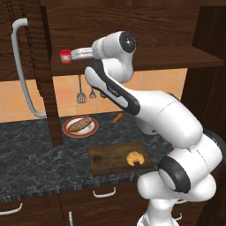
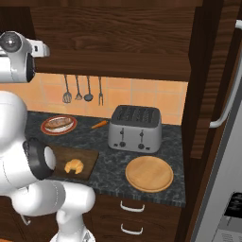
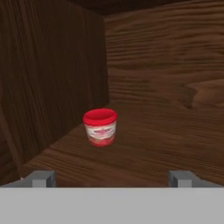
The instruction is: From the different types of pastries on the counter, select a croissant and place it on the cutting board. Then retrieve a jar of jam from the cabinet and place it alongside the croissant on the cutting board.
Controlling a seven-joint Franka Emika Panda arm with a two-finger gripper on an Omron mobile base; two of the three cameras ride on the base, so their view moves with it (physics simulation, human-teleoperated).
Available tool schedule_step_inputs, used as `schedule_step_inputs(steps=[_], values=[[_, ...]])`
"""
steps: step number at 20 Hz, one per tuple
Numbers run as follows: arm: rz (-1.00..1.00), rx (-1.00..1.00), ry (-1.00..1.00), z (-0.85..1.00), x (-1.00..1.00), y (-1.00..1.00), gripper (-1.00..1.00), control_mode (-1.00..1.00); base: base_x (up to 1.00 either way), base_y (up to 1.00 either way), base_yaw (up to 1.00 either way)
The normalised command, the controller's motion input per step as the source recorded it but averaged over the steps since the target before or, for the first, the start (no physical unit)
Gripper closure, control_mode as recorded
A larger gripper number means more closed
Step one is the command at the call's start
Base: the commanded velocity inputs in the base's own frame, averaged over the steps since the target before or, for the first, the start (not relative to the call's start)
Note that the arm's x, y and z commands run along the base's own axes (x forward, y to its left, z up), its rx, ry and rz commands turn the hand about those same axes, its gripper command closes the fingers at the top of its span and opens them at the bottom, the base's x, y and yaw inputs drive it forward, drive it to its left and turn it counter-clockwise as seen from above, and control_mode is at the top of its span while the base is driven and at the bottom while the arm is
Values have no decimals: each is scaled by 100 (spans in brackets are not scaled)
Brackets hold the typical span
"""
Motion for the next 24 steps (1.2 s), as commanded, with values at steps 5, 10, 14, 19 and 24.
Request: schedule_step_inputs(steps=[5,10,14,19,24], values=[[0,0,3,0,5,25,-100,-100,0,0,0],[0,0,0,-1,30,1,-100,-100,0,0,0],[1,0,0,-12,48,11,-100,-100,0,0,0],[2,0,0,-14,31,25,-100,-100,0,0,0],[3,0,0,-12,7,28,-100,-100,0,0,0]])
